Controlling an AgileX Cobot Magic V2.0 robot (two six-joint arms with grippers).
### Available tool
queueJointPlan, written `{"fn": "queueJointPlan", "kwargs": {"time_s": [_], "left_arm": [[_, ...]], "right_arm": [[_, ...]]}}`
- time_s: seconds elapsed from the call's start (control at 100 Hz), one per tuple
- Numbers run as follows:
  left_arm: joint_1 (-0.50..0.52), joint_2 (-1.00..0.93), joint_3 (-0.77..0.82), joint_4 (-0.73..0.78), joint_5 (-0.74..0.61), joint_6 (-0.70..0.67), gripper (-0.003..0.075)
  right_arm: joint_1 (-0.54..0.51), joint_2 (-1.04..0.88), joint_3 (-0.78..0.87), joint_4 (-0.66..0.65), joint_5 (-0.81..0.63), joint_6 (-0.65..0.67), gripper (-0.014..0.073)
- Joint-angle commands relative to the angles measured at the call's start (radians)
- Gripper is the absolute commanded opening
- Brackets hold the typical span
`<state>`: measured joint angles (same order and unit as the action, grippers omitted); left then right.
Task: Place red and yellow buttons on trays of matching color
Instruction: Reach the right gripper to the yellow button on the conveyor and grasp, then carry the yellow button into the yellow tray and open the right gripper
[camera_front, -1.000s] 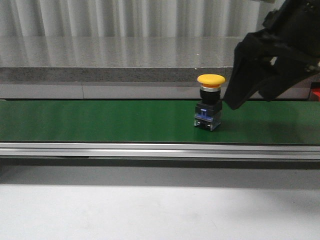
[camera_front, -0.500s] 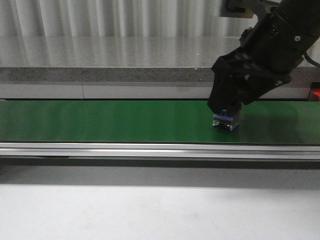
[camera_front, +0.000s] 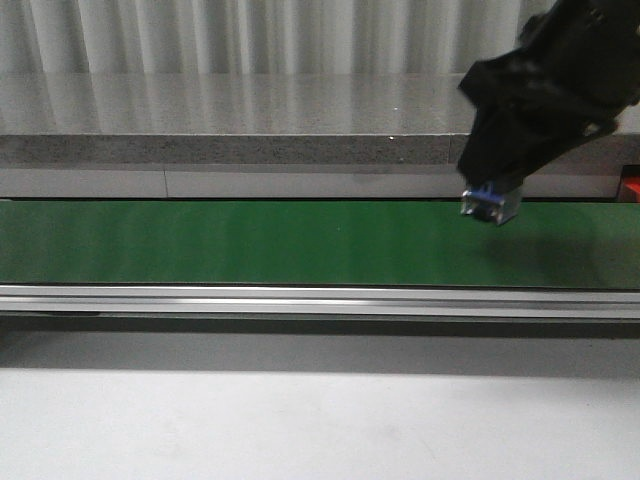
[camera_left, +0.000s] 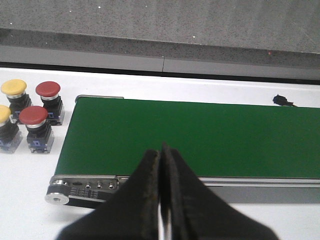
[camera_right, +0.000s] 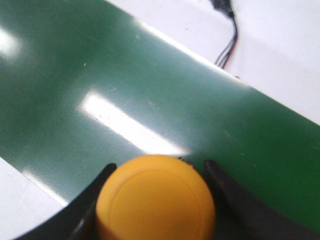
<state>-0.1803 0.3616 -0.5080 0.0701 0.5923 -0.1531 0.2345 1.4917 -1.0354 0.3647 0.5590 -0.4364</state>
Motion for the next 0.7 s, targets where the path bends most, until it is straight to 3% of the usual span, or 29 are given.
{"fn": "queueJointPlan", "kwargs": {"time_s": [0.0, 0.38, 0.53, 0.69], "left_arm": [[-0.008, 0.006, -0.027, -0.006, -0.076, -0.011, -0.0020], [-0.008, 0.006, -0.027, -0.006, -0.076, -0.011, -0.0020], [-0.008, 0.006, -0.027, -0.006, -0.076, -0.011, -0.0020], [-0.008, 0.006, -0.027, -0.006, -0.076, -0.011, -0.0020]], "right_arm": [[-0.079, -0.106, -0.035, -0.016, -0.004, 0.073, 0.0165], [-0.574, -0.353, 0.040, -0.300, 0.206, 0.388, 0.0165], [-0.741, -0.445, 0.209, -0.317, 0.103, 0.504, 0.0165], [-0.826, -0.476, 0.383, -0.317, -0.065, 0.576, 0.0165]]}}
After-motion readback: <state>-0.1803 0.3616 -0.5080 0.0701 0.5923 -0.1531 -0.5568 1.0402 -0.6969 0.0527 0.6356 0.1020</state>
